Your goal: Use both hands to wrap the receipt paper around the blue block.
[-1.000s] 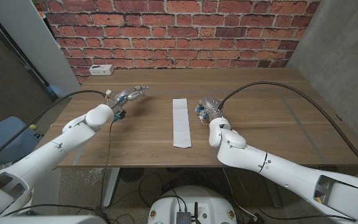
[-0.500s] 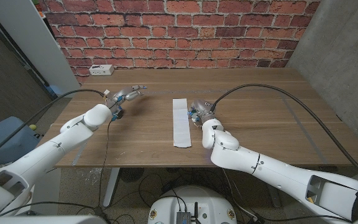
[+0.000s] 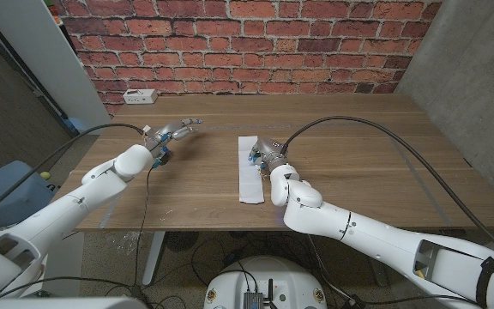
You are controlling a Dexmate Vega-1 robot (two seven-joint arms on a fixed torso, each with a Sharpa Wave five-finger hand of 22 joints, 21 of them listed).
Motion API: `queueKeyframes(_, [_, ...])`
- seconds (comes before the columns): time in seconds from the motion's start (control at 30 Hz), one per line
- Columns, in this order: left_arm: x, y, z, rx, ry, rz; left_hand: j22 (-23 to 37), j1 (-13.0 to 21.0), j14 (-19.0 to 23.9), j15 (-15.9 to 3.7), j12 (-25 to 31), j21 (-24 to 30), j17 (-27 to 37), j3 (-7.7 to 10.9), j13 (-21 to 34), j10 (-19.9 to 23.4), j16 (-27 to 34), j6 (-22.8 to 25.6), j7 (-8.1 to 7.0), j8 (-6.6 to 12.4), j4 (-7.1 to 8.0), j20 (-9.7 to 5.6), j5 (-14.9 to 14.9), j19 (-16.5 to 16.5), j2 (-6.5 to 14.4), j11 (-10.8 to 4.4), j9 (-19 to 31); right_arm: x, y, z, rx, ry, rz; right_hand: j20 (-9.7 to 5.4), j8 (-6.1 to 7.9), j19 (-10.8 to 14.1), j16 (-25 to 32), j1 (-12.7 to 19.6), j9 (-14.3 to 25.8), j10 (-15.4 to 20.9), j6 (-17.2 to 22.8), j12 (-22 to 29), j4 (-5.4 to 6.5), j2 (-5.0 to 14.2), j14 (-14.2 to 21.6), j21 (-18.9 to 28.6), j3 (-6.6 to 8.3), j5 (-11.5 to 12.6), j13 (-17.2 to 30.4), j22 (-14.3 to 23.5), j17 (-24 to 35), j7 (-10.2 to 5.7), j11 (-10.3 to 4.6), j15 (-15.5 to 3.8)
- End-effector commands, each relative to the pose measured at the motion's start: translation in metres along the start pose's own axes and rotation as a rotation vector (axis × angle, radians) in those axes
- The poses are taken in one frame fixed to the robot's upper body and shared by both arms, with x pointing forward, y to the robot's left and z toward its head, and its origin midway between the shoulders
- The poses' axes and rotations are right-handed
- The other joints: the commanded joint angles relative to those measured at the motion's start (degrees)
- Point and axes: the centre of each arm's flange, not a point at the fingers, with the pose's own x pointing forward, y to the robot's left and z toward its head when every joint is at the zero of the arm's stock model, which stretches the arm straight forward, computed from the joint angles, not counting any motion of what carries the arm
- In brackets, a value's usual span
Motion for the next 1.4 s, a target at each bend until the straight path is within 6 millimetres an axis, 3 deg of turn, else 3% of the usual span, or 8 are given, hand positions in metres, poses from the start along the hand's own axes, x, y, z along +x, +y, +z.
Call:
queueKeyframes(0.03, [0.002,0.001,-0.008,0.001,-0.01,0.002,0.2,0.1,-0.4,-1.28,-0.2,-0.1,0.1,-0.36,0.1,0.3,-0.1,0.0,-0.07,-0.19,-0.01,0.13,-0.3,0.0,-0.4,-0.14,0.1,0.006,0.006,0.022,0.002,-0.05,0.036,-4.21,-0.32,-0.6,-0.3,0.1,0.3,3.9,0.3,-0.3,0.27,0.42,3.6,0.8,0.13,0.3,0.3,0.2,0.2,0.39,3.55,-9.85])
queueKeyframes(0.77, [0.003,0.003,-0.01,0.003,-0.017,0.004,0.2,-0.5,-0.7,-1.33,-0.3,-0.3,0.1,-1.85,0.1,0.1,-0.1,-0.1,-0.18,-0.24,0.52,0.36,-0.6,-0.1,-0.5,-0.1,0.2,0.018,0.016,0.01,-0.062,0.023,0.095,-3.8,-1.46,-3.1,-2.8,0.0,0.5,1.9,-1.3,-2.0,0.25,0.33,2.1,3.3,0.04,0.3,0.2,0.2,0.5,-0.02,3.2,-9.86])
queueKeyframes(0.97, [0.003,0.003,-0.008,0.003,-0.02,0.005,0.2,-1.1,-0.8,-1.31,-0.4,-0.4,0.2,-2.61,0.2,0.0,-0.1,0.0,-0.17,-0.23,1.06,0.5,-0.7,-0.2,-0.7,-0.11,0.2,0.019,0.016,0.008,-0.079,0.045,0.118,-1.94,-2.24,-5.9,-4.5,-0.3,0.5,0.4,-2.5,-3.2,0.16,-0.15,0.9,4.1,-0.17,0.2,-0.2,0.0,0.5,-0.71,2.95,-9.87])
queueKeyframes(1.17, [0.005,0.002,-0.007,0.0,-0.019,0.0,0.2,-1.6,-0.8,-1.23,-0.4,-0.4,0.3,-3.13,0.2,-0.1,0.0,0.0,-0.15,-0.22,1.57,0.8,-0.8,-0.2,-0.5,-0.05,0.2,0.019,0.016,0.008,-0.064,0.046,0.143,-0.69,-5.22,-8.4,-6.8,-0.7,0.2,-6.3,-11.3,-7.7,0.4,-0.34,-1.7,7.0,-0.94,0.0,-1.1,-0.9,1.3,-2.9,2.25,-9.84])
queueKeyframes(1.37, [0.004,0.002,-0.008,-0.005,-0.015,0.002,0.2,-1.8,-0.9,-1.2,-0.4,-0.4,0.3,-3.41,0.2,-0.2,0.0,-0.1,-0.08,-0.23,1.94,1.09,-0.9,-0.1,-0.2,0.01,0.2,0.017,0.014,0.008,-0.067,0.037,0.144,0.5,-5.52,-9.1,-8.2,-2.4,-0.3,-9.4,-16.3,-9.7,1.18,-0.4,-2.9,8.1,-2.19,-0.1,-1.5,-2.1,0.5,-4.09,2.0,-9.6])
queueKeyframes(1.4, [0.004,0.002,-0.008,-0.006,-0.014,0.003,0.2,-1.8,-0.9,-1.2,-0.4,-0.4,0.3,-3.46,0.2,-0.2,0.0,0.0,-0.08,-0.23,2.01,1.15,-0.9,-0.2,-0.2,0.0,0.2,0.016,0.014,0.007,-0.068,0.037,0.144,0.72,-5.59,-9.3,-8.3,-2.4,-0.5,-10.2,-17.5,-10.1,1.05,-0.45,-3.0,8.3,-2.36,-0.1,-1.7,-2.4,0.5,-4.96,1.9,-9.71])
